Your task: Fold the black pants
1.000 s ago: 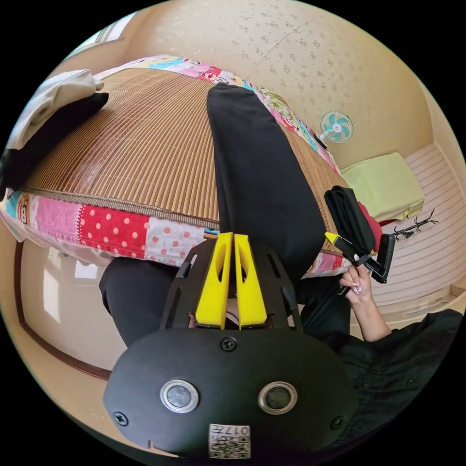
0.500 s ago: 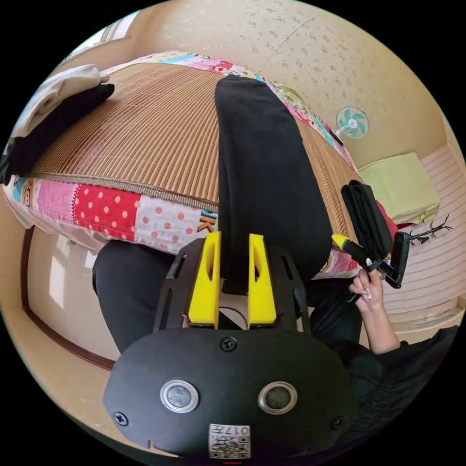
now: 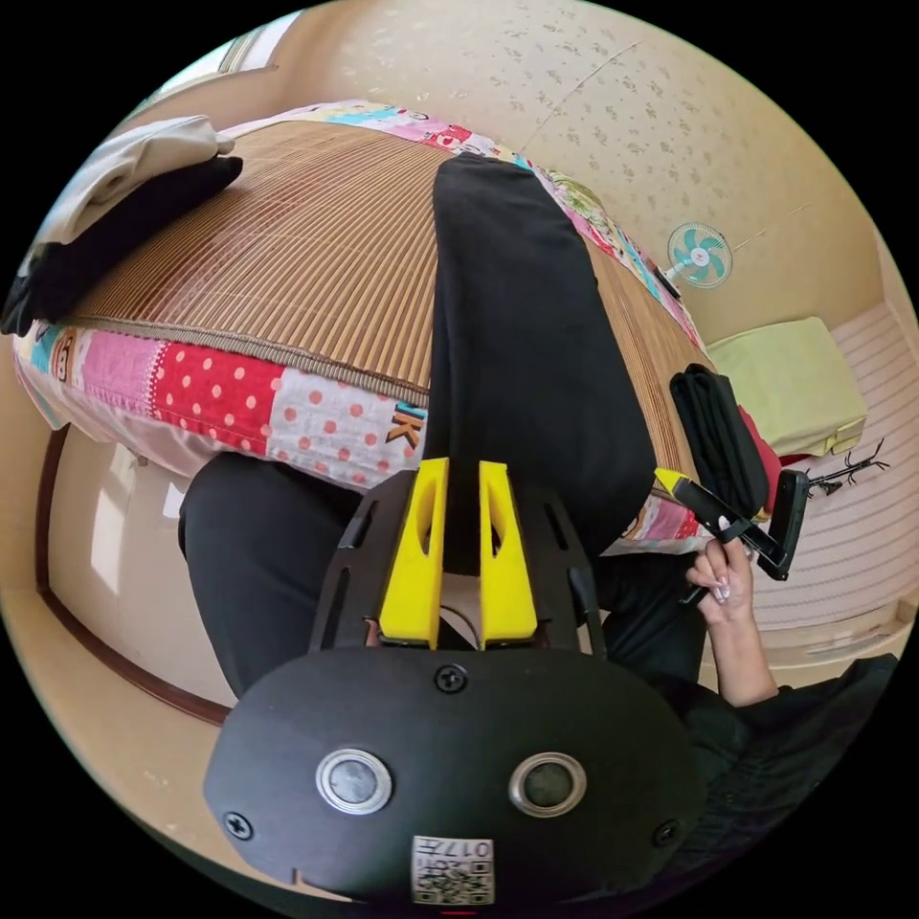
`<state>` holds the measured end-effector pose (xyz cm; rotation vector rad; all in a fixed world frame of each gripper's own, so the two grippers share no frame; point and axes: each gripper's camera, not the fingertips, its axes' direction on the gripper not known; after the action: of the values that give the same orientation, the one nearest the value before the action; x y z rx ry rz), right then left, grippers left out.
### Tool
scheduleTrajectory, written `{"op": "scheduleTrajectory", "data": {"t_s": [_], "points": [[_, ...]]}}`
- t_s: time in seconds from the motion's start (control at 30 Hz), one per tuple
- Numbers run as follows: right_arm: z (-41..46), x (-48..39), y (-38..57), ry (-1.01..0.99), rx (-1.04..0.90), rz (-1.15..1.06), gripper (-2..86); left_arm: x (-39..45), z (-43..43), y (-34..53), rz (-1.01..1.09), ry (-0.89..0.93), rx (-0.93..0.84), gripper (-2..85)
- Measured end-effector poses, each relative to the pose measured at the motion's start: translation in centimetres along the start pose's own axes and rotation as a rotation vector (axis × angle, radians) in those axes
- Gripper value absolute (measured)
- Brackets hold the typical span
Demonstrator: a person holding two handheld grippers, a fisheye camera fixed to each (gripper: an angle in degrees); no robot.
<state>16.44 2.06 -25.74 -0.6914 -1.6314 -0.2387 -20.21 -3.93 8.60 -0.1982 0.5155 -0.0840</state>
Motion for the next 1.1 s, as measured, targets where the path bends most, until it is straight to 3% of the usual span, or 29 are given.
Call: {"op": "scheduleTrajectory", "data": {"t_s": [0.3, 0.43, 0.5, 0.57, 0.73, 0.9, 1.0, 1.1], "points": [[-0.8, -0.4, -1.5, -0.016, -0.010, 0.018, 0.6, 0.2, 0.7, -0.8, 0.024, 0.032, -0.015, 1.8], [-3.9, -3.2, -1.6, -0.179, 0.059, -0.061, 0.9, -0.7, -4.3, -0.3, 0.058, 0.147, 0.124, 0.8], [-3.4, -4.0, -2.0, -0.044, 0.000, -0.080, 1.4, -1.2, -3.8, -1.0, 0.027, 0.000, 0.044, 0.8], [-2.6, -3.4, -2.7, 0.050, -0.042, -0.058, 2.4, -1.7, -3.5, -1.5, 0.011, -0.038, 0.029, 1.1], [-3.0, 2.8, -8.3, -0.295, 0.010, 0.150, 13.2, -2.9, -5.7, -5.4, 0.053, 0.015, 0.187, 8.7], [0.3, 5.0, -14.8, -0.358, -0.067, 0.216, 12.2, -4.7, 0.1, -15.2, 0.053, 0.138, -0.031, 11.9], [1.9, 3.5, -15.9, -0.292, -0.205, 0.180, 5.5, -4.8, 2.3, -15.5, 0.026, 0.176, -0.112, 5.5], [-1.9, 1.8, -13.0, -0.238, -0.165, 0.079, 4.5, -3.5, 1.8, -12.7, 0.135, 0.232, -0.195, 4.1]]}}
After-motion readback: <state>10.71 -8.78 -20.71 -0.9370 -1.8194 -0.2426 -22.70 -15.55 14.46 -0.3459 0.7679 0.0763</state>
